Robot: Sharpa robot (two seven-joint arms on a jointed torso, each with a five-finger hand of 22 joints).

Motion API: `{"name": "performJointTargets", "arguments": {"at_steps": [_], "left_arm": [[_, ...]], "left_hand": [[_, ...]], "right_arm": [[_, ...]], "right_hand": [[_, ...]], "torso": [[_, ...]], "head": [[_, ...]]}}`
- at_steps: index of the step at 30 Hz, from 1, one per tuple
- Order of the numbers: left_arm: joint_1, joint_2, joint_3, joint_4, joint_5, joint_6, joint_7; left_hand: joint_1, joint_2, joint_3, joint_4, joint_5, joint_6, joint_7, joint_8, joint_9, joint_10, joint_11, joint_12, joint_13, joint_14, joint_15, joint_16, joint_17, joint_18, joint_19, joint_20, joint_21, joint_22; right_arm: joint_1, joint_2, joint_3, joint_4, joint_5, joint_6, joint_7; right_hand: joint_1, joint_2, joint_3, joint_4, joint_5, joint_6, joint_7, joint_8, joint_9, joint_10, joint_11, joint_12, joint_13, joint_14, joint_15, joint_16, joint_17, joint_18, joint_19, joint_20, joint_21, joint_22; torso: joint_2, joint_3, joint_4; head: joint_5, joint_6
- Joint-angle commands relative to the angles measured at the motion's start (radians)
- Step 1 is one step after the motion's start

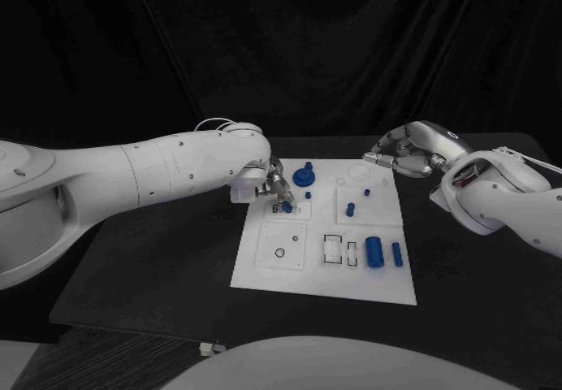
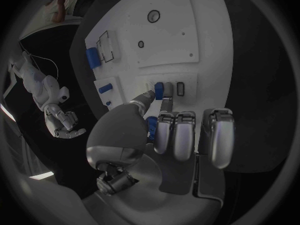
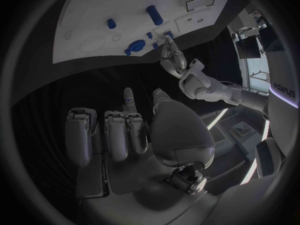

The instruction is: Assemble the parts on the task board

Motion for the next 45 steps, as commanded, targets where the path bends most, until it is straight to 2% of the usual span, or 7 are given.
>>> {"name": "performJointTargets", "arguments": {"at_steps": [1, 21, 36, 40, 41, 43, 45], "left_arm": [[-0.003, 0.001, 0.001, 0.000, 0.004, 0.008, 0.006], [-0.003, 0.005, 0.001, -0.003, 0.004, 0.014, 0.019], [-0.003, 0.012, 0.001, -0.008, 0.004, 0.018, 0.021], [-0.003, 0.013, 0.001, -0.010, 0.004, 0.021, 0.017], [-0.003, 0.013, 0.001, -0.010, 0.004, 0.021, 0.017], [-0.003, 0.013, 0.001, -0.010, 0.004, 0.024, 0.015], [-0.003, 0.013, 0.001, -0.011, 0.004, 0.025, 0.014]], "left_hand": [[-0.028, -0.008, 0.007, 0.014, -0.011, -0.013, -0.004, -0.019, 0.017, 0.110, -0.001, 0.022, 0.255, 0.114, -0.003, 0.014, 0.264, -0.008, 0.025, -0.004, -0.017, 0.177], [-0.028, -0.024, -0.017, 0.009, -0.010, 0.008, -0.017, 0.017, 0.064, 0.110, -0.011, 0.022, 0.255, 0.114, -0.011, 0.014, 0.264, -0.007, 0.027, -0.010, -0.020, 0.177], [-0.032, -0.016, -0.058, 0.015, -0.015, -0.067, -0.022, 0.112, 0.236, 0.110, -0.016, 0.022, 0.255, 0.114, -0.015, 0.014, 0.264, -0.007, 0.029, -0.015, -0.026, 0.180], [-0.027, -0.010, -0.067, 0.014, -0.015, -0.100, -0.027, 0.167, 0.331, 0.110, -0.020, 0.022, 0.255, 0.114, -0.018, 0.014, 0.264, -0.007, 0.029, -0.018, -0.028, 0.181], [-0.027, -0.010, -0.067, 0.014, -0.015, -0.100, -0.027, 0.167, 0.331, 0.110, -0.020, 0.022, 0.255, 0.114, -0.018, 0.014, 0.264, -0.007, 0.029, -0.018, -0.028, 0.181], [-0.023, -0.008, -0.070, 0.013, -0.015, -0.119, -0.032, 0.204, 0.391, 0.110, -0.023, 0.022, 0.255, 0.114, -0.021, 0.014, 0.264, -0.007, 0.030, -0.021, -0.029, 0.182], [-0.022, -0.008, -0.072, 0.013, -0.015, -0.131, -0.031, 0.214, 0.411, 0.110, -0.023, 0.022, 0.255, 0.114, -0.022, 0.014, 0.264, -0.007, 0.030, -0.021, -0.030, 0.183]], "right_arm": [[-0.003, 0.000, 0.001, -0.001, -0.002, 0.003, -0.008], [-0.006, 0.002, 0.001, -0.007, -0.002, 0.007, -0.010], [-0.006, 0.003, 0.001, -0.009, -0.002, 0.010, -0.010], [-0.006, 0.003, 0.001, -0.010, -0.002, 0.011, -0.010], [-0.006, 0.002, 0.001, -0.010, -0.002, 0.011, -0.010], [-0.006, 0.002, 0.001, -0.009, -0.002, 0.010, -0.010], [-0.006, 0.001, 0.001, -0.009, -0.002, 0.010, -0.010]], "right_hand": [[0.023, 0.002, 0.002, -0.010, 0.013, 0.004, 0.002, 0.010, 0.015, 0.095, 0.013, 0.020, 0.265, 0.102, 0.006, 0.017, 0.264, 0.003, 0.061, 0.011, -0.005, 0.250], [0.024, 0.002, 0.002, -0.009, 0.013, 0.004, 0.002, 0.010, 0.015, 0.095, 0.013, 0.020, 0.265, 0.102, 0.006, 0.017, 0.264, 0.003, 0.061, 0.011, -0.006, 0.250], [0.024, 0.002, 0.002, -0.009, 0.013, 0.004, 0.002, 0.010, 0.015, 0.095, 0.013, 0.020, 0.265, 0.102, 0.006, 0.017, 0.264, 0.003, 0.061, 0.011, -0.006, 0.250], [0.025, 0.002, 0.001, -0.009, 0.013, 0.004, 0.002, 0.010, 0.015, 0.095, 0.013, 0.020, 0.265, 0.102, 0.006, 0.017, 0.264, 0.003, 0.061, 0.011, -0.005, 0.250], [0.025, 0.002, 0.001, -0.009, 0.013, 0.004, 0.002, 0.010, 0.015, 0.095, 0.013, 0.020, 0.265, 0.102, 0.006, 0.017, 0.264, 0.003, 0.061, 0.011, -0.005, 0.250], [0.025, 0.002, 0.001, -0.009, 0.013, 0.004, 0.002, 0.010, 0.015, 0.095, 0.013, 0.020, 0.265, 0.102, 0.006, 0.017, 0.264, 0.003, 0.061, 0.011, -0.005, 0.250], [0.025, 0.002, 0.001, -0.009, 0.013, 0.004, 0.002, 0.010, 0.015, 0.095, 0.013, 0.020, 0.265, 0.102, 0.006, 0.017, 0.264, 0.003, 0.061, 0.011, -0.005, 0.250]], "torso": [[0.000, 0.0002, 0.0004], [0.000, 0.0003, 0.0000], [0.000, 0.0002, -0.0004], [0.000, 0.0003, -0.0005], [0.000, 0.0002, -0.0004], [0.000, 0.0003, -0.0003], [0.000, 0.0003, -0.0006]], "head": [[0.001, 0.000], [0.000, 0.000], [-0.002, 0.000], [-0.003, 0.000], [-0.003, 0.000], [-0.004, 0.000], [-0.004, 0.000]]}}
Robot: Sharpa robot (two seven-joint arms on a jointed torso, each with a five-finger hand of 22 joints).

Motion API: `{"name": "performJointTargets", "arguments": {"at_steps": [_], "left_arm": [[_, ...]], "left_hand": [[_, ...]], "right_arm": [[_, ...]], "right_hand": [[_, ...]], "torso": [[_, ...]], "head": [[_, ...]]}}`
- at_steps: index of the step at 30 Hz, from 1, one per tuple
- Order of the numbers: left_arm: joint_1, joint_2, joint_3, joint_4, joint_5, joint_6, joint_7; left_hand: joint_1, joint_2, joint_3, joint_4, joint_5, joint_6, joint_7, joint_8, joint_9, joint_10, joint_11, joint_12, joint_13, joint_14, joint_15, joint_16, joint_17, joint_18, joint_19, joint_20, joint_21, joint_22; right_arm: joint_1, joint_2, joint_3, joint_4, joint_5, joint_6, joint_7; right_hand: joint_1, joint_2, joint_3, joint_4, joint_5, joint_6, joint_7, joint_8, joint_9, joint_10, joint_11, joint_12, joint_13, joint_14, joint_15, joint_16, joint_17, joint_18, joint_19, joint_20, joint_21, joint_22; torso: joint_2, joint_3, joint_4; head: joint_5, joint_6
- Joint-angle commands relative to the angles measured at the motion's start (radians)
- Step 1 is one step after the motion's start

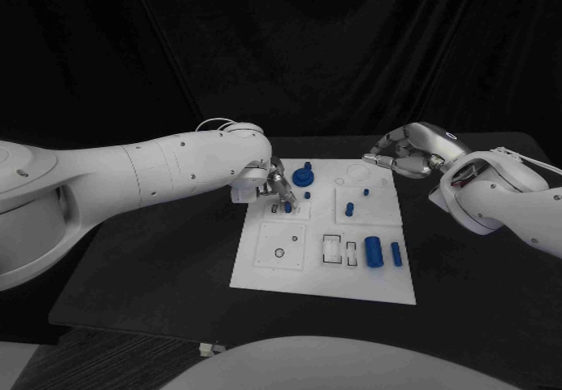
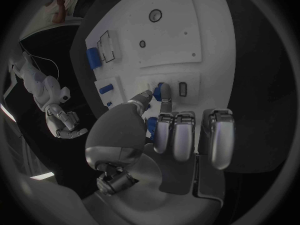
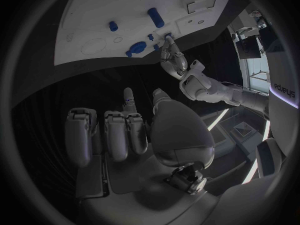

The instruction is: Assemble the parts on the task board

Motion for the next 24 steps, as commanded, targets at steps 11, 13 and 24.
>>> {"name": "performJointTargets", "arguments": {"at_steps": [11, 13, 24], "left_arm": [[-0.003, -0.002, 0.001, 0.000, 0.004, 0.018, 0.006], [-0.003, -0.004, 0.001, 0.000, 0.004, 0.018, 0.005], [-0.004, -0.010, 0.001, 0.003, 0.004, 0.032, 0.006]], "left_hand": [[0.007, 0.017, -0.044, 0.004, -0.011, -0.035, 0.001, 0.052, 0.083, 0.113, -0.010, 0.022, 0.255, 0.106, -0.013, 0.014, 0.264, -0.007, 0.020, -0.011, -0.019, 0.184], [0.021, 0.019, -0.037, -0.006, 0.005, -0.044, -0.002, 0.069, 0.112, 0.113, -0.012, 0.022, 0.255, 0.106, -0.015, 0.014, 0.264, -0.007, 0.021, -0.013, -0.019, 0.185], [0.031, 0.012, -0.029, -0.017, 0.015, -0.053, -0.011, 0.114, 0.184, 0.113, -0.019, 0.022, 0.255, 0.106, -0.021, 0.014, 0.264, -0.008, 0.024, -0.017, -0.018, 0.189]], "right_arm": [[-0.002, -0.001, 0.001, 0.000, -0.002, 0.002, -0.009], [-0.002, -0.001, 0.001, -0.001, -0.002, 0.002, -0.009], [-0.004, 0.002, 0.001, -0.002, -0.002, 0.004, -0.011]], "right_hand": [[0.026, 0.002, 0.000, -0.008, 0.013, 0.004, 0.002, 0.010, 0.015, 0.095, 0.013, 0.020, 0.265, 0.102, 0.006, 0.017, 0.264, 0.003, 0.061, 0.011, -0.006, 0.250], [0.026, 0.002, 0.000, -0.008, 0.013, 0.004, 0.002, 0.010, 0.015, 0.095, 0.013, 0.020, 0.265, 0.102, 0.006, 0.017, 0.264, 0.003, 0.061, 0.011, -0.006, 0.250], [0.026, 0.003, 0.000, -0.008, 0.014, 0.005, 0.002, 0.009, 0.015, 0.095, 0.014, 0.020, 0.265, 0.102, 0.006, 0.017, 0.264, 0.004, 0.060, 0.012, -0.006, 0.250]], "torso": [[0.000, 0.0001, 0.0002], [0.000, -0.0001, -0.0001], [0.000, -0.0006, 0.0011]], "head": [[0.004, 0.000], [0.006, 0.000], [0.007, 0.000]]}}
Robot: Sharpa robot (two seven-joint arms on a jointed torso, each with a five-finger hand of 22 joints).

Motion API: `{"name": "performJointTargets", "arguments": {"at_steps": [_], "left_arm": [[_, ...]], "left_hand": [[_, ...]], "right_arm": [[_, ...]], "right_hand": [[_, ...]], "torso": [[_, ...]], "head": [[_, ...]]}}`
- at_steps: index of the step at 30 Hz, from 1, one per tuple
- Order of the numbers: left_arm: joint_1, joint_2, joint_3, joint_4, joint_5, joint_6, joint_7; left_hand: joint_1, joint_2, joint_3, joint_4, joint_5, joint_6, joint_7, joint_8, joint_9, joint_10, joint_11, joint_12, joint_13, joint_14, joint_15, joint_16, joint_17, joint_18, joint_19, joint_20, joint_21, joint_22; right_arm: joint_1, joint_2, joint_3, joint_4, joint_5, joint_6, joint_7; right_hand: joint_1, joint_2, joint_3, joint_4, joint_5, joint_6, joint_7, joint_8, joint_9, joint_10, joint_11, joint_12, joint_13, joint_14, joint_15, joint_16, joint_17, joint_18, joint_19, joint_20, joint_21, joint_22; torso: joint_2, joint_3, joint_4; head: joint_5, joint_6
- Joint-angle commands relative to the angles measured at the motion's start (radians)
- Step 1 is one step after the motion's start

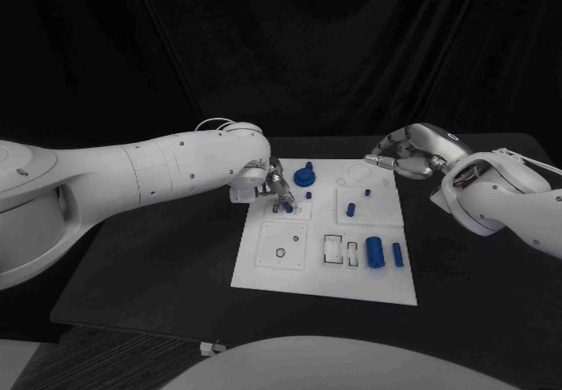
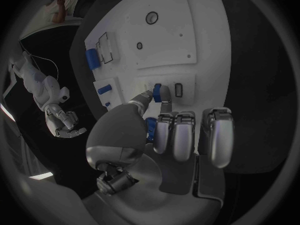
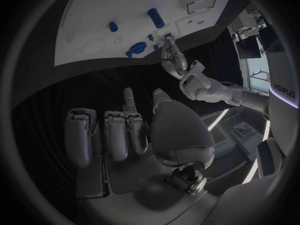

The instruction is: Assemble the parts on the task board

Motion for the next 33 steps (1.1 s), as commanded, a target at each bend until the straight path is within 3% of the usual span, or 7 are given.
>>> {"name": "performJointTargets", "arguments": {"at_steps": [1, 13, 15, 19, 25, 27, 33], "left_arm": [[-0.003, 0.000, 0.001, 0.004, 0.003, 0.023, 0.009], [-0.003, 0.002, 0.001, 0.002, 0.003, 0.040, 0.010], [-0.003, 0.002, 0.001, 0.001, 0.003, 0.042, 0.011], [-0.004, 0.003, 0.001, -0.001, 0.003, 0.044, 0.012], [-0.005, 0.004, 0.001, -0.005, 0.003, 0.042, 0.016], [-0.005, 0.004, 0.001, -0.006, 0.003, 0.040, 0.018], [-0.006, 0.005, 0.001, -0.010, 0.003, 0.036, 0.026]], "left_hand": [[0.017, -0.004, -0.016, -0.006, 0.014, -0.011, -0.004, 0.028, 0.033, 0.110, -0.015, 0.022, 0.255, 0.106, -0.021, 0.014, 0.264, -0.008, 0.034, -0.007, -0.008, 0.189], [0.032, -0.012, -0.011, -0.020, -0.022, -0.011, -0.009, 0.045, 0.066, 0.110, -0.020, 0.022, 0.255, 0.106, -0.025, 0.014, 0.264, -0.009, 0.036, -0.012, -0.007, 0.192], [0.028, -0.012, -0.013, -0.017, -0.038, -0.009, -0.009, 0.048, 0.073, 0.110, -0.020, 0.022, 0.255, 0.106, -0.026, 0.014, 0.264, -0.009, 0.036, -0.012, -0.008, 0.192], [0.009, -0.013, -0.031, -0.002, -0.130, -0.009, -0.007, 0.049, 0.090, 0.110, -0.019, 0.022, 0.255, 0.106, -0.025, 0.014, 0.264, -0.008, 0.036, -0.012, -0.010, 0.192], [-0.002, -0.011, -0.041, 0.008, -0.157, -0.011, -0.005, 0.047, 0.096, 0.110, -0.018, 0.022, 0.255, 0.106, -0.024, 0.014, 0.264, -0.008, 0.035, -0.012, -0.011, 0.192], [-0.023, -0.013, -0.057, 0.024, -0.202, -0.011, -0.002, 0.044, 0.099, 0.110, -0.016, 0.022, 0.255, 0.106, -0.023, 0.014, 0.264, -0.008, 0.035, -0.011, -0.012, 0.192], [-0.063, -0.024, -0.097, 0.056, -0.212, -0.018, 0.000, 0.036, 0.105, 0.110, -0.015, 0.022, 0.255, 0.106, -0.022, 0.014, 0.264, -0.007, 0.034, -0.011, -0.015, 0.192]], "right_arm": [[-0.003, 0.001, 0.001, -0.001, -0.002, 0.003, -0.011], [-0.004, 0.000, 0.001, 0.000, -0.002, 0.003, -0.012], [-0.005, -0.001, 0.001, -0.001, -0.002, 0.003, -0.011], [-0.007, 0.000, 0.001, -0.001, -0.002, 0.003, -0.011], [-0.009, 0.000, 0.001, -0.002, -0.002, 0.005, -0.011], [-0.009, 0.000, 0.001, -0.003, -0.002, 0.005, -0.011], [-0.009, 0.000, 0.001, -0.004, -0.002, 0.006, -0.011]], "right_hand": [[0.026, 0.003, 0.000, -0.008, 0.014, 0.005, 0.002, 0.009, 0.015, 0.096, 0.014, 0.020, 0.265, 0.102, 0.006, 0.017, 0.264, 0.004, 0.059, 0.000, -0.006, 0.250], [0.027, 0.003, 0.000, -0.008, 0.014, 0.005, 0.002, 0.009, 0.015, 0.096, 0.014, 0.020, 0.265, 0.102, 0.006, 0.017, 0.264, 0.004, 0.059, 0.000, -0.006, 0.250], [0.027, 0.003, 0.000, -0.008, 0.014, 0.005, 0.002, 0.009, 0.015, 0.096, 0.014, 0.020, 0.265, 0.102, 0.006, 0.017, 0.264, 0.004, 0.059, 0.000, -0.006, 0.250], [0.027, 0.003, 0.000, -0.008, 0.014, 0.005, 0.002, 0.009, 0.015, 0.096, 0.014, 0.020, 0.265, 0.102, 0.006, 0.017, 0.264, 0.004, 0.059, 0.000, -0.006, 0.250], [0.028, 0.003, -0.001, -0.008, 0.014, 0.005, 0.002, 0.010, 0.015, 0.096, 0.014, 0.020, 0.265, 0.102, 0.006, 0.017, 0.264, 0.004, 0.059, 0.000, -0.007, 0.250], [0.028, 0.003, -0.001, -0.008, 0.014, 0.005, 0.002, 0.010, 0.015, 0.096, 0.014, 0.020, 0.265, 0.102, 0.006, 0.017, 0.264, 0.004, 0.059, 0.000, -0.007, 0.250], [0.028, 0.003, -0.001, -0.008, 0.014, 0.005, 0.002, 0.010, 0.015, 0.096, 0.014, 0.020, 0.265, 0.102, 0.006, 0.017, 0.264, 0.004, 0.059, 0.000, -0.007, 0.250]], "torso": [[0.000, -0.0004, 0.0010], [0.000, -0.0002, 0.0004], [0.000, -0.0001, 0.0001], [-0.001, -0.0002, -0.0005], [0.000, -0.0003, -0.0006], [0.000, -0.0002, -0.0006], [0.000, -0.0001, 0.0001]], "head": [[0.000, 0.000], [-0.002, 0.000], [-0.001, 0.000], [0.000, 0.000], [0.001, 0.000], [0.001, 0.000], [0.000, 0.000]]}}
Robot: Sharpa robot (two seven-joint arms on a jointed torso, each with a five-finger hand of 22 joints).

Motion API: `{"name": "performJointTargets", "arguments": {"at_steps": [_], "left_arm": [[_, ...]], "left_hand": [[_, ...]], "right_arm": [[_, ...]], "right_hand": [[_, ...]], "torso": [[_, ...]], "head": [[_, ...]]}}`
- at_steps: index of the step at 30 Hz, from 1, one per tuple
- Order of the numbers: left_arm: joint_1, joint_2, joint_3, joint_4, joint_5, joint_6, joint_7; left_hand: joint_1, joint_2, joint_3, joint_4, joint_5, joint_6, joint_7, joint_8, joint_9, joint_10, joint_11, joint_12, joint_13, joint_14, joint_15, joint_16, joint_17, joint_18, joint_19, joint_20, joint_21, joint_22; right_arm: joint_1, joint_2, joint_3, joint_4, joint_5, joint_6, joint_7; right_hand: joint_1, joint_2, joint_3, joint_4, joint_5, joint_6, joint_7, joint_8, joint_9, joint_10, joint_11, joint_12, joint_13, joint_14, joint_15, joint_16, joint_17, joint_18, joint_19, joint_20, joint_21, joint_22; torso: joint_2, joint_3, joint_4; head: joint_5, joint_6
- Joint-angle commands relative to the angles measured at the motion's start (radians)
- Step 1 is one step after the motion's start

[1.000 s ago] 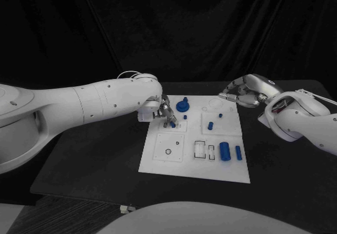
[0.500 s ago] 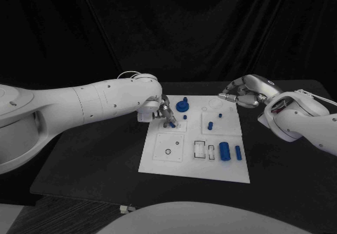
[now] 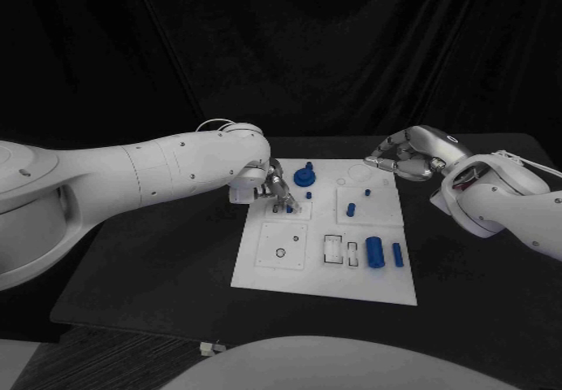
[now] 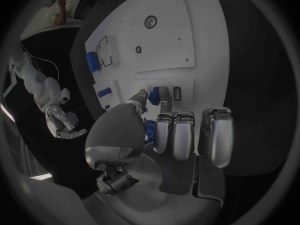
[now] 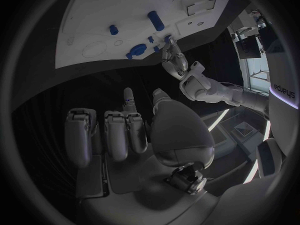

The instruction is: Assemble the parts on the task board

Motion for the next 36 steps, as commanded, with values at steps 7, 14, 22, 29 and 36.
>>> {"name": "performJointTargets", "arguments": {"at_steps": [7, 14, 22, 29, 36], "left_arm": [[-0.003, 0.004, 0.001, -0.004, 0.003, 0.005, 0.031], [-0.004, 0.003, 0.001, -0.006, 0.003, 0.003, 0.042], [-0.004, 0.003, 0.001, -0.010, 0.003, -0.021, 0.053], [-0.004, 0.006, 0.001, -0.014, 0.003, -0.040, 0.053], [-0.004, 0.014, 0.001, -0.024, 0.003, -0.056, 0.056]], "left_hand": [[-0.036, -0.015, -0.074, 0.027, -0.010, -0.014, -0.005, 0.004, 0.022, 0.114, -0.006, 0.022, 0.255, 0.118, -0.010, 0.014, 0.264, -0.007, 0.033, -0.010, -0.017, 0.191], [-0.052, -0.020, -0.107, 0.049, -0.010, -0.012, -0.005, -0.001, 0.026, 0.114, -0.006, 0.022, 0.255, 0.118, -0.009, 0.014, 0.264, -0.007, 0.032, -0.010, -0.017, 0.192], [-0.070, -0.018, -0.152, 0.085, -0.010, -0.015, -0.003, -0.010, 0.029, 0.114, -0.004, 0.022, 0.255, 0.118, -0.008, 0.014, 0.264, -0.006, 0.029, -0.009, -0.023, 0.189], [-0.023, 0.017, -0.143, 0.077, 0.029, -0.027, 0.003, -0.028, 0.032, 0.114, 0.001, 0.022, 0.255, 0.118, -0.003, 0.014, 0.264, -0.004, 0.028, -0.004, -0.029, 0.188], [0.012, 0.024, -0.130, 0.059, 0.159, -0.024, 0.004, -0.047, 0.032, 0.114, 0.002, 0.022, 0.255, 0.118, -0.002, 0.014, 0.264, -0.004, 0.028, -0.002, -0.031, 0.189]], "right_arm": [[-0.003, 0.000, 0.001, -0.001, -0.002, 0.004, -0.011], [-0.003, -0.001, 0.001, -0.002, -0.002, 0.005, -0.011], [-0.003, 0.000, 0.001, -0.003, -0.002, 0.008, -0.012], [-0.004, -0.001, 0.001, -0.004, -0.002, 0.011, -0.014], [-0.004, -0.003, 0.001, -0.003, -0.002, 0.013, -0.015]], "right_hand": [[0.027, 0.003, -0.001, -0.008, 0.014, 0.005, 0.002, 0.009, 0.015, 0.108, 0.002, 0.020, 0.265, 0.102, 0.006, 0.017, 0.264, 0.004, 0.059, 0.000, -0.007, 0.250], [0.027, 0.003, -0.001, -0.008, 0.014, 0.005, 0.002, 0.009, 0.015, 0.108, 0.002, 0.020, 0.265, 0.102, 0.006, 0.017, 0.264, 0.004, 0.059, 0.000, -0.007, 0.250], [0.027, 0.003, -0.001, -0.008, 0.014, 0.005, 0.002, 0.009, 0.015, 0.108, 0.002, 0.020, 0.265, 0.102, 0.006, 0.017, 0.264, 0.004, 0.059, 0.000, -0.007, 0.250], [0.029, 0.003, -0.002, -0.008, 0.014, 0.006, 0.002, 0.010, 0.016, 0.108, 0.002, 0.020, 0.265, 0.102, 0.006, 0.017, 0.264, 0.004, 0.059, 0.000, -0.007, 0.250], [0.029, 0.004, -0.002, -0.008, 0.014, 0.006, 0.002, 0.010, 0.016, 0.108, 0.002, 0.020, 0.265, 0.102, 0.007, 0.017, 0.264, 0.004, 0.059, 0.000, -0.007, 0.250]], "torso": [[0.000, 0.0001, 0.0008], [0.000, 0.0002, 0.0003], [0.000, 0.0001, 0.0006], [0.000, -0.0001, 0.0004], [0.000, 0.0002, 0.0008]], "head": [[-0.001, 0.000], [-0.002, 0.000], [-0.001, 0.000], [-0.002, 0.000], [-0.006, 0.000]]}}
